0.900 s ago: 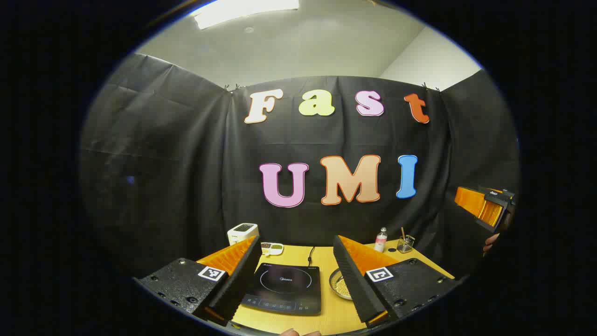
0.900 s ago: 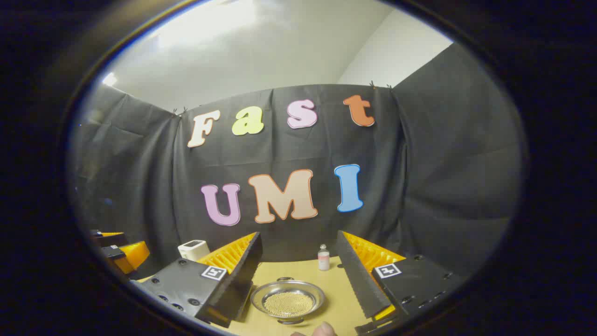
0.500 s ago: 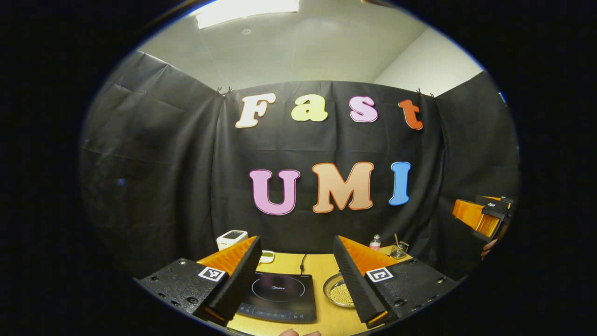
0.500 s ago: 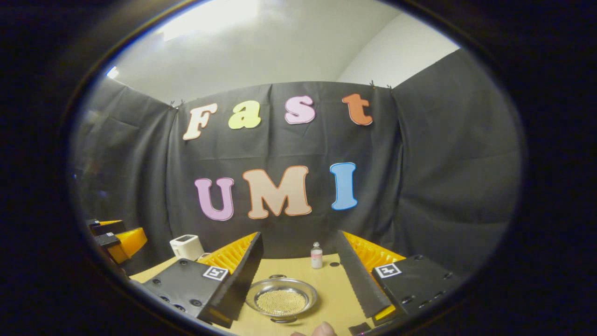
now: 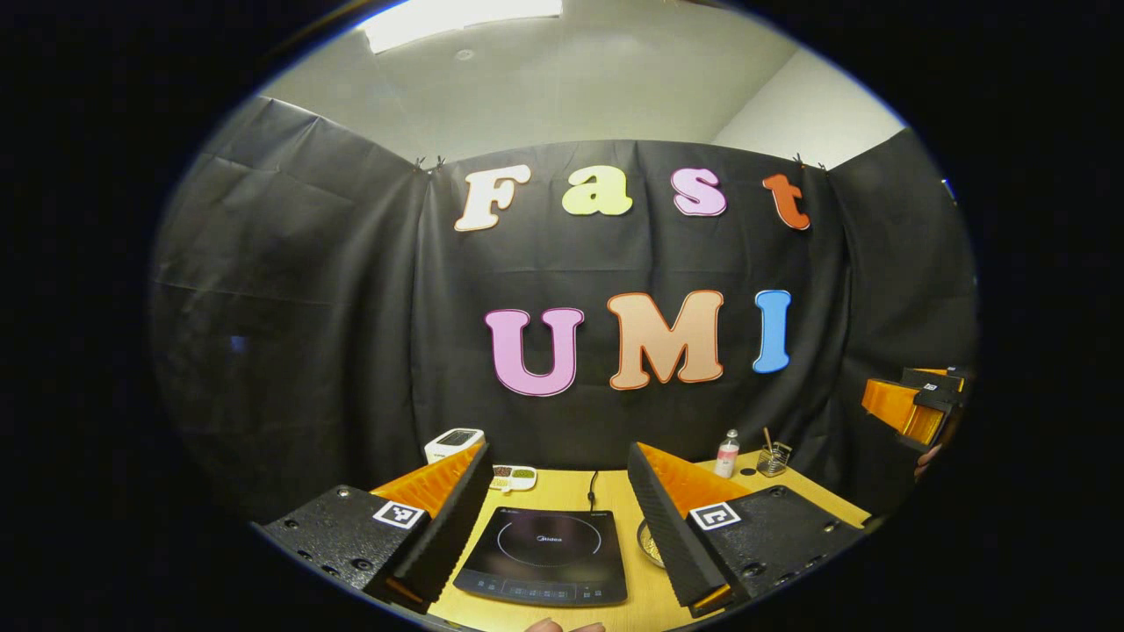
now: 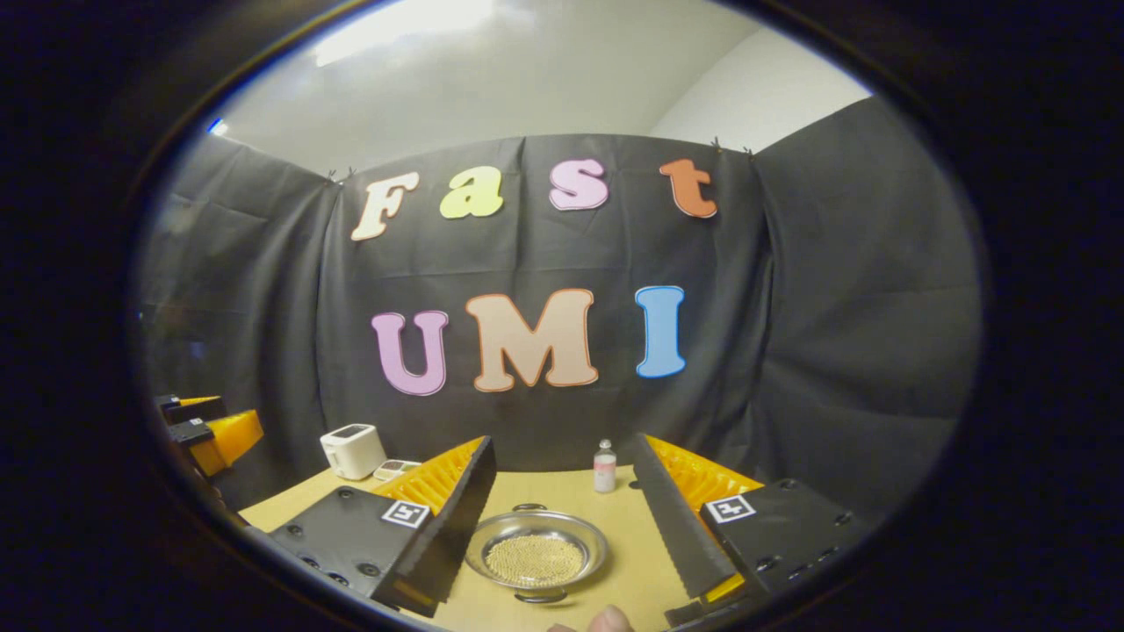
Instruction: First push the handle of the pot to place it horizontally, then grasp the pot with both hands and set it on the induction cooktop.
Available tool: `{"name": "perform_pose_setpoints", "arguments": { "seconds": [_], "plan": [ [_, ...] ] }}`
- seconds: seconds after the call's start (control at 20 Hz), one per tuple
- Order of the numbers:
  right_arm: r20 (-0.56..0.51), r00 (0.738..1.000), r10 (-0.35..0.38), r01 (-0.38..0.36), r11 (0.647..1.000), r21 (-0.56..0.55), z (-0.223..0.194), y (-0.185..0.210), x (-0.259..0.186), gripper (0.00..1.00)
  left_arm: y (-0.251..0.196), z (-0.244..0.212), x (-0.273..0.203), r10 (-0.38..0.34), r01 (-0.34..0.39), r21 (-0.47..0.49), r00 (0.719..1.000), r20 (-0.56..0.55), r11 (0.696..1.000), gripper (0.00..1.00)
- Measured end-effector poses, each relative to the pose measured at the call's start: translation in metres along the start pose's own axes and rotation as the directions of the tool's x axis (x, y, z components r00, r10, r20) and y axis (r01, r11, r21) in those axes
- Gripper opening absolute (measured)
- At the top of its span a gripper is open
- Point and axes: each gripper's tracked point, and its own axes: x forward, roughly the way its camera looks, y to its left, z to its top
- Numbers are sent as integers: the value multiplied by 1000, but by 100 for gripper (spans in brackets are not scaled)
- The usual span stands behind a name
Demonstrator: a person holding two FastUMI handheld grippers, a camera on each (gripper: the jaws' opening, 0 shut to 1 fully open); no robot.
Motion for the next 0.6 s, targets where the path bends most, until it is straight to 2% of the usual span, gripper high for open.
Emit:
{"name": "perform_pose_setpoints", "arguments": {
  "seconds": [0.05, 0.1, 0.15, 0.45, 0.5, 0.6],
  "plan": [
    [-7, 1000, 1, -1, 1000, -1, -3, 4, 2, 92, 2, -3, 2, -2, 2, -3, 1000, -8, 1000, 89],
    [-14, 1000, 2, -2, 1000, 0, -6, 7, 4, 92, 4, -7, 4, -5, 5, -8, 1000, -13, 1000, 94],
    [-21, 1000, 0, 0, 1000, -4, -8, 10, 5, 92, 6, -9, 7, -10, 10, -12, 1000, -18, 1000, 89],
    [-92, 996, -17, 15, 1000, -26, -35, 25, 15, 92, 24, -24, 20, -29, 28, -28, 999, -39, 999, 90],
    [-103, 994, -23, 21, 999, -28, -38, 27, 17, 98, 25, -27, 21, -35, 34, -33, 999, -42, 999, 89],
    [-141, 989, -34, 28, 999, -43, -51, 31, 20, 91, 29, -32, 24, -48, 46, -43, 998, -50, 998, 89]
  ]
}}
